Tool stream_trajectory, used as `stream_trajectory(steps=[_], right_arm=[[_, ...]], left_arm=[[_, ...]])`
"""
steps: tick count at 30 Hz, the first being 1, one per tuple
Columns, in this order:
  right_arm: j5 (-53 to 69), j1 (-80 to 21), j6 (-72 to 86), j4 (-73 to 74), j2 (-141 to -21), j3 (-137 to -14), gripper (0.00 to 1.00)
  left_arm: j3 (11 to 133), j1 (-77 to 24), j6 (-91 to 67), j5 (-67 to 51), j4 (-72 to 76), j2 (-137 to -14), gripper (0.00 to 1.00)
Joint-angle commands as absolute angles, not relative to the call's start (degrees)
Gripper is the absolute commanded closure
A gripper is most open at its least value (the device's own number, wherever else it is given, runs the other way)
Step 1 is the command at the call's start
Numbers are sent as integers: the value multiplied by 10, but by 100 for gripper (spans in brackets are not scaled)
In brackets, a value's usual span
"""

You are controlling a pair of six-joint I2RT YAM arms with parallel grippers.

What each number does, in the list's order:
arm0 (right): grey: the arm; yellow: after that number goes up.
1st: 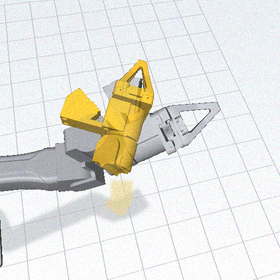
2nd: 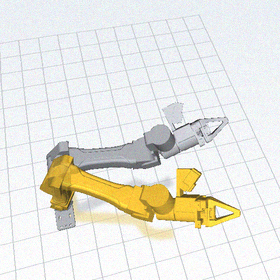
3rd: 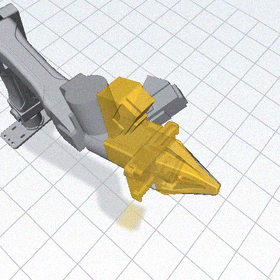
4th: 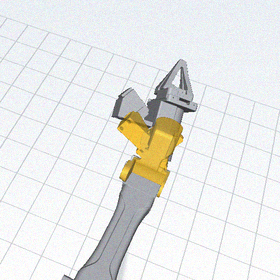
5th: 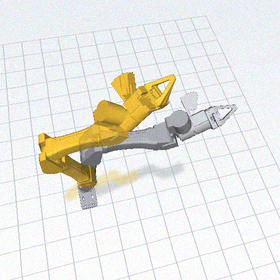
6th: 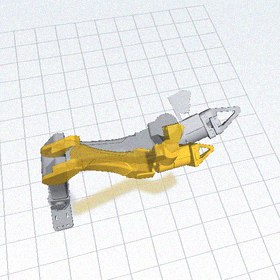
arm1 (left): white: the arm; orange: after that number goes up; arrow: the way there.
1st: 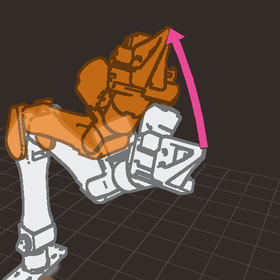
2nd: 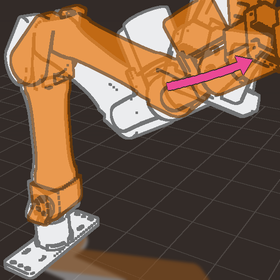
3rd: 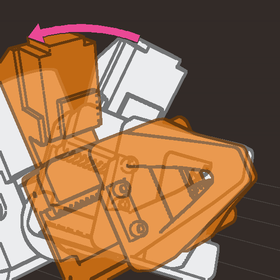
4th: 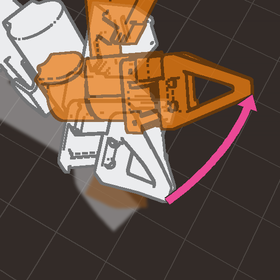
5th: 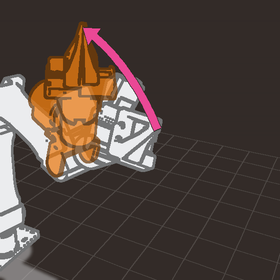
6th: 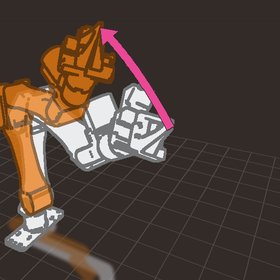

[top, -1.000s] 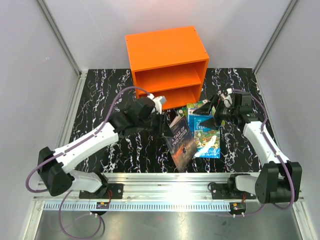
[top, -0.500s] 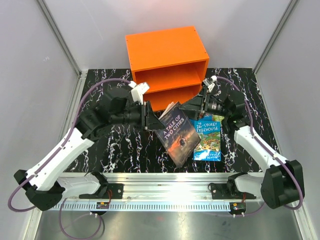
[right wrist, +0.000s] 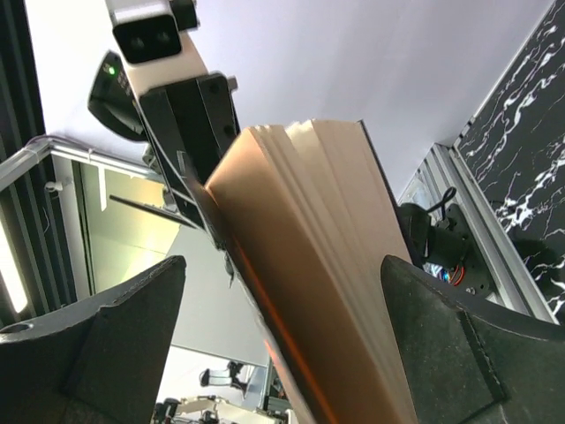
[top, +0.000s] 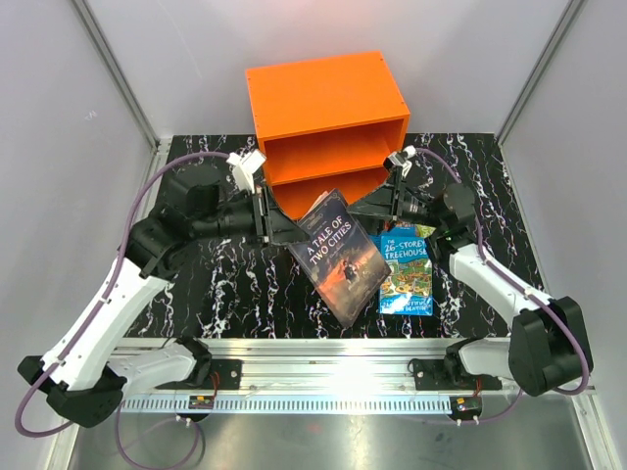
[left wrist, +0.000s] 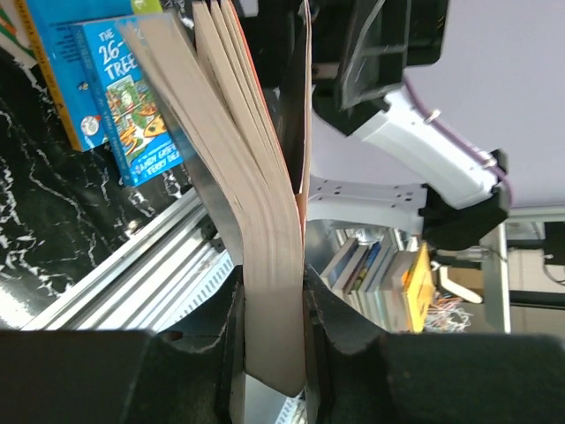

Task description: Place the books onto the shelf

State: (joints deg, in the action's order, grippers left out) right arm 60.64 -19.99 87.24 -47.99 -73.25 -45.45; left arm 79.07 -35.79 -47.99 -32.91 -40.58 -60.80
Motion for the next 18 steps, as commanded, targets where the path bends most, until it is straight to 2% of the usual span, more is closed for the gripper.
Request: stream_trajectory(steps=[1,9,18], right_arm=[[638,-222,875,-489,-707,-442,0],[638,-226,757,-324,-672,-452,0],[635,-229,729,-286,-650,-428,0]], left_arm=[[850,-331,-529,-375,-242,-600,100],[932,-313,-519,-388,-275,-621,100],[956,-266,-561,-435,-236,-638,100]])
